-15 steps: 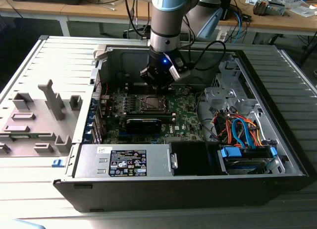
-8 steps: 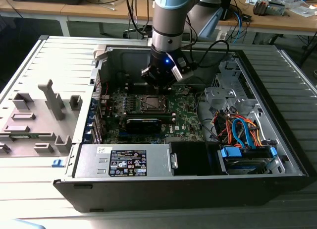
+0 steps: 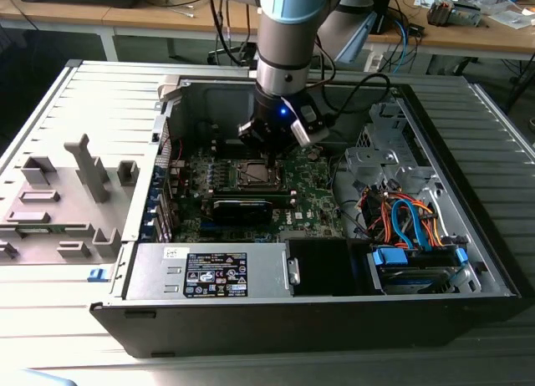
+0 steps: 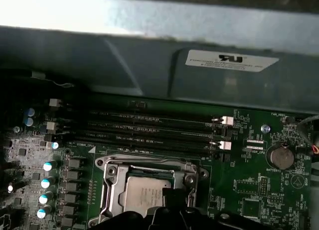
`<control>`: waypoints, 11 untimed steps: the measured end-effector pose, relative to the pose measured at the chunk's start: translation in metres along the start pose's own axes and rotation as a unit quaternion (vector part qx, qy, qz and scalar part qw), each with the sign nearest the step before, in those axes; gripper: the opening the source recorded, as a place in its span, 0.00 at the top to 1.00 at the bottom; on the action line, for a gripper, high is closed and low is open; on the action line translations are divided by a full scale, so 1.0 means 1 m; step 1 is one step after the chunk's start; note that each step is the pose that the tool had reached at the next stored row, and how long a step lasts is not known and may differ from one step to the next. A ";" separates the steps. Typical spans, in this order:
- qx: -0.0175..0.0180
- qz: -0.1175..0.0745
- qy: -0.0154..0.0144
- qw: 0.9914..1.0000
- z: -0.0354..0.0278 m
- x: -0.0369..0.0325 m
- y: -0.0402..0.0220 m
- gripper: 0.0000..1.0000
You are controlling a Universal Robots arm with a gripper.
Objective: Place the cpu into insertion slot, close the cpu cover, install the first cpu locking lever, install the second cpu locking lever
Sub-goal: 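Install the first cpu locking lever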
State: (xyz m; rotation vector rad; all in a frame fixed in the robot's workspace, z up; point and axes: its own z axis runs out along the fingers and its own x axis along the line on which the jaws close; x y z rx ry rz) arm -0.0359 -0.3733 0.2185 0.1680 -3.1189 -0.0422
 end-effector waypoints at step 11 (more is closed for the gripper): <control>0.000 0.000 0.000 1.000 -0.0197 0.0003 0.0004 0.89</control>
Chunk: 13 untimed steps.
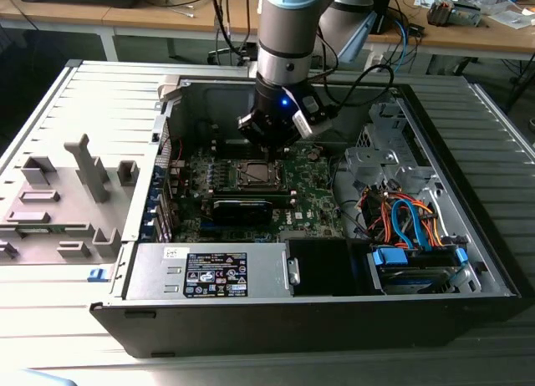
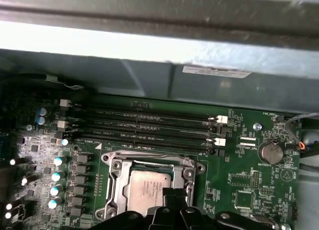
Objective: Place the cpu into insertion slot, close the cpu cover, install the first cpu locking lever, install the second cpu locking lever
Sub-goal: 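Install the first cpu locking lever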
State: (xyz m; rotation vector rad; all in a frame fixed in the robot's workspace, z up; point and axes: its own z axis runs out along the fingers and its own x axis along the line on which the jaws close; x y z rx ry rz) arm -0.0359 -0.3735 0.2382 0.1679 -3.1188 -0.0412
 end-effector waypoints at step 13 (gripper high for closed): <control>0.000 0.000 0.000 1.000 -0.0250 0.0004 0.0007 0.89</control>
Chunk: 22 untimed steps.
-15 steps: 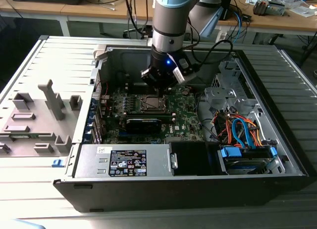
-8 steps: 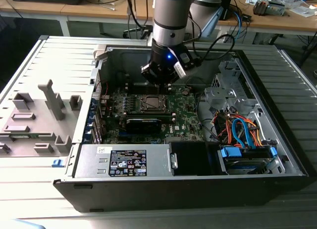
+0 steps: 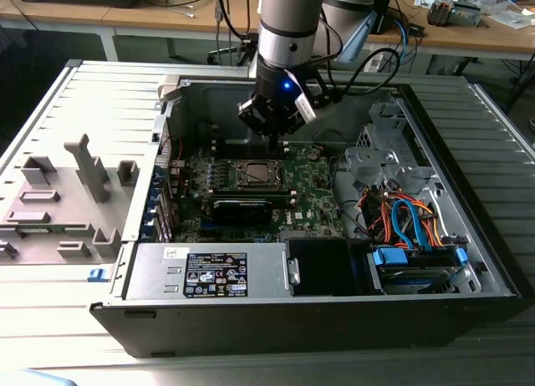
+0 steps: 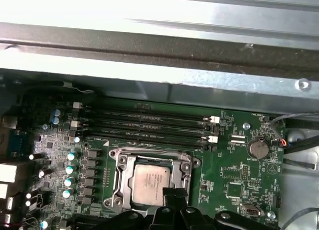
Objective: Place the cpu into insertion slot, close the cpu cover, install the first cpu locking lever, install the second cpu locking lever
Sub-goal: 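Install the first cpu locking lever, then install the second cpu locking lever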
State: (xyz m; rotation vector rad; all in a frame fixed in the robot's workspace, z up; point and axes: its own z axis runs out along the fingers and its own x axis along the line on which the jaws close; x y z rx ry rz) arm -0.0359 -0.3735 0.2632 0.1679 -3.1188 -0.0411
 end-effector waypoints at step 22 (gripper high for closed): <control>0.000 0.000 0.000 1.000 -0.0019 0.0007 -0.0063 0.89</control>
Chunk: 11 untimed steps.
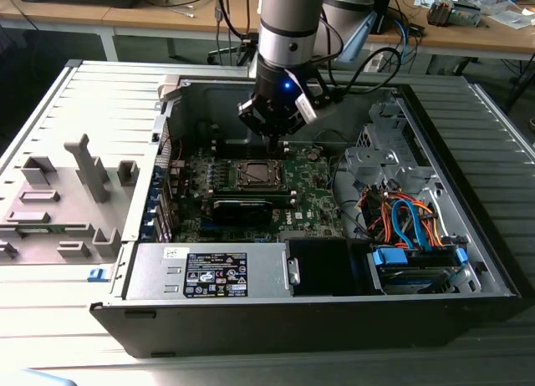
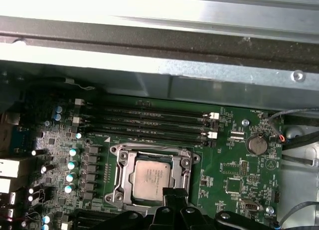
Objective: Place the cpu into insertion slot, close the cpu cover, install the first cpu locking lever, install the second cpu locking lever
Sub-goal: 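Install the second cpu locking lever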
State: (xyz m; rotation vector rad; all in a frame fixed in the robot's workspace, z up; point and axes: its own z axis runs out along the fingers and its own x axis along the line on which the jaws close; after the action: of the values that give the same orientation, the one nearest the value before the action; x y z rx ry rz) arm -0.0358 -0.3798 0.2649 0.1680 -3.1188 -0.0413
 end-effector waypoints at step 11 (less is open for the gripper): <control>0.000 0.000 0.000 1.000 -0.0004 0.0015 -0.0137 0.89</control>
State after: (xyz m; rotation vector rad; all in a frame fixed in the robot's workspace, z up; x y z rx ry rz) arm -0.0358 -0.3936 0.2649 0.1680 -3.1188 -0.0411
